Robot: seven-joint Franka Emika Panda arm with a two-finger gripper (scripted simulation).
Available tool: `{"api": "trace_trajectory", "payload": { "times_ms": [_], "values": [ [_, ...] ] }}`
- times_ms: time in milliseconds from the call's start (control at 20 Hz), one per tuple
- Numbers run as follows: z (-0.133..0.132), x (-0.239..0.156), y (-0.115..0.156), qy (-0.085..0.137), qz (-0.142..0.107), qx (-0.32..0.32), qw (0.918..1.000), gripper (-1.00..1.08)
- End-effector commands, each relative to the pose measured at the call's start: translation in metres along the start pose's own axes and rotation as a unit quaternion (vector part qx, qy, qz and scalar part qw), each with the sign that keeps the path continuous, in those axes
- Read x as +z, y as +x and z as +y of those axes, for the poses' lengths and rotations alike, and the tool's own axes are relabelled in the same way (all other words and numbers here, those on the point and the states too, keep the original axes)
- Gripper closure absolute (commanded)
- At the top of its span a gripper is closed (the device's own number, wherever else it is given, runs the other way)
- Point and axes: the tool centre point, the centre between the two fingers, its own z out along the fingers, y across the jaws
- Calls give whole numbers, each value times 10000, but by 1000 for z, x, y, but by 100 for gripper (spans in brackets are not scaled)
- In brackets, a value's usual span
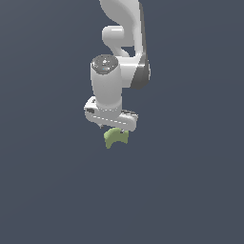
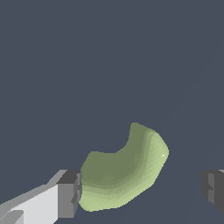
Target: Pick up the object and move it to a goal position.
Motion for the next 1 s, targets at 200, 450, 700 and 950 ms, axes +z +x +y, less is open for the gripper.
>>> {"api": "trace_trajectory", "payload": {
  "times_ms": [200,450,700,950],
  "values": [
    [-2,4,-4,0,-3,808,9967,-92],
    [-3,8,-8,-1,-4,1460,9893,-92],
    [-4,11,-11,-3,-4,2107,9776,-92],
    [-4,14,-15,-4,-3,2745,9616,-92]
  ]
}}
